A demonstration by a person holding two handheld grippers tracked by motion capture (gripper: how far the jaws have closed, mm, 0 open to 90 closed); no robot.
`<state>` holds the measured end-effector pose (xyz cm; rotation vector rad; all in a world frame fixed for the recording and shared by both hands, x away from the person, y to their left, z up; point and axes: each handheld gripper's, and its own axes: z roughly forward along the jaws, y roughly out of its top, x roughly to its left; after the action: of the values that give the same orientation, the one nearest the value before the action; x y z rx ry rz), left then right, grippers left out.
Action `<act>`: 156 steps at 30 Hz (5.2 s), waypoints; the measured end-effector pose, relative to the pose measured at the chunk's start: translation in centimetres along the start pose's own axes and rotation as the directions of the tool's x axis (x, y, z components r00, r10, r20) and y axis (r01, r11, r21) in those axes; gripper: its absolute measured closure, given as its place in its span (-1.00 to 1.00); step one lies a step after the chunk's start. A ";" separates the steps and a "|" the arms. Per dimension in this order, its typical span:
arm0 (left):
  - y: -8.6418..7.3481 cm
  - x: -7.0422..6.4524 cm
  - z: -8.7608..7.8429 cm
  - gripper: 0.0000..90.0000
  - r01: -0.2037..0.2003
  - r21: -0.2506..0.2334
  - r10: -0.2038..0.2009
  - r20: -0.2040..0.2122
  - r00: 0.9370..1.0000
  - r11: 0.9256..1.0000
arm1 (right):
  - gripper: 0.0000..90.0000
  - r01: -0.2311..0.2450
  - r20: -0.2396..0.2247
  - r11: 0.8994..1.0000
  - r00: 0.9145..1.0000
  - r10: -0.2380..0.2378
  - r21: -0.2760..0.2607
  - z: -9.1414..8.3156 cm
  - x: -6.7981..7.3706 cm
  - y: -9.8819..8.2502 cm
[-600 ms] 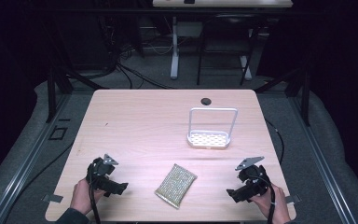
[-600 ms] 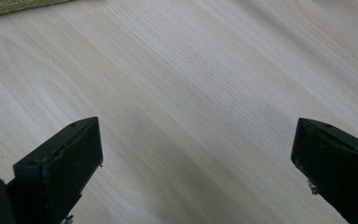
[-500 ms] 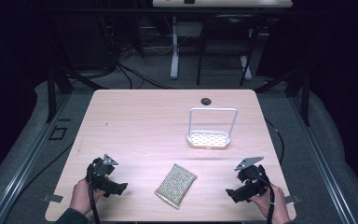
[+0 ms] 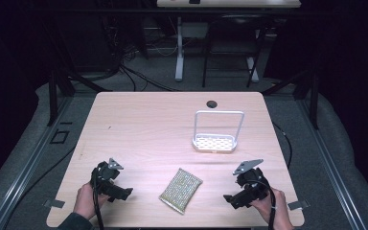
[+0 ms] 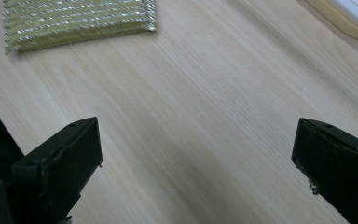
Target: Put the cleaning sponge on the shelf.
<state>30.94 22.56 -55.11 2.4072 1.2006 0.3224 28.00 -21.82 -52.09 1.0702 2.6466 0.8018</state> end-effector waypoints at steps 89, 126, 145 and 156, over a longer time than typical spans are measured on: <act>0.0 -0.7 0.2 -0.98 -0.044 0.020 0.043 0.019 0.999 0.999 | 0.04 0.122 -0.141 0.989 0.984 -0.110 0.079 8.6 7.2 9.1; -0.1 -0.8 -0.1 -0.93 -0.042 -0.008 0.042 0.011 0.999 0.999 | 0.02 0.024 -0.004 1.000 1.000 -0.024 0.006 3.7 2.2 8.0; 0.2 -0.8 0.0 -0.96 -0.028 -0.018 0.027 -0.022 0.999 0.999 | 0.01 -0.030 0.046 0.999 0.998 0.031 -0.015 2.6 -0.2 7.4; 0.2 -0.8 0.0 -0.96 -0.023 -0.021 0.022 -0.030 0.999 1.000 | 0.01 -0.090 0.080 0.996 0.993 0.090 -0.014 2.4 -1.3 7.2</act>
<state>30.61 21.77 -55.04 2.4074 1.1782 0.3773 34.01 -17.43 -50.22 1.2008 2.5413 0.7712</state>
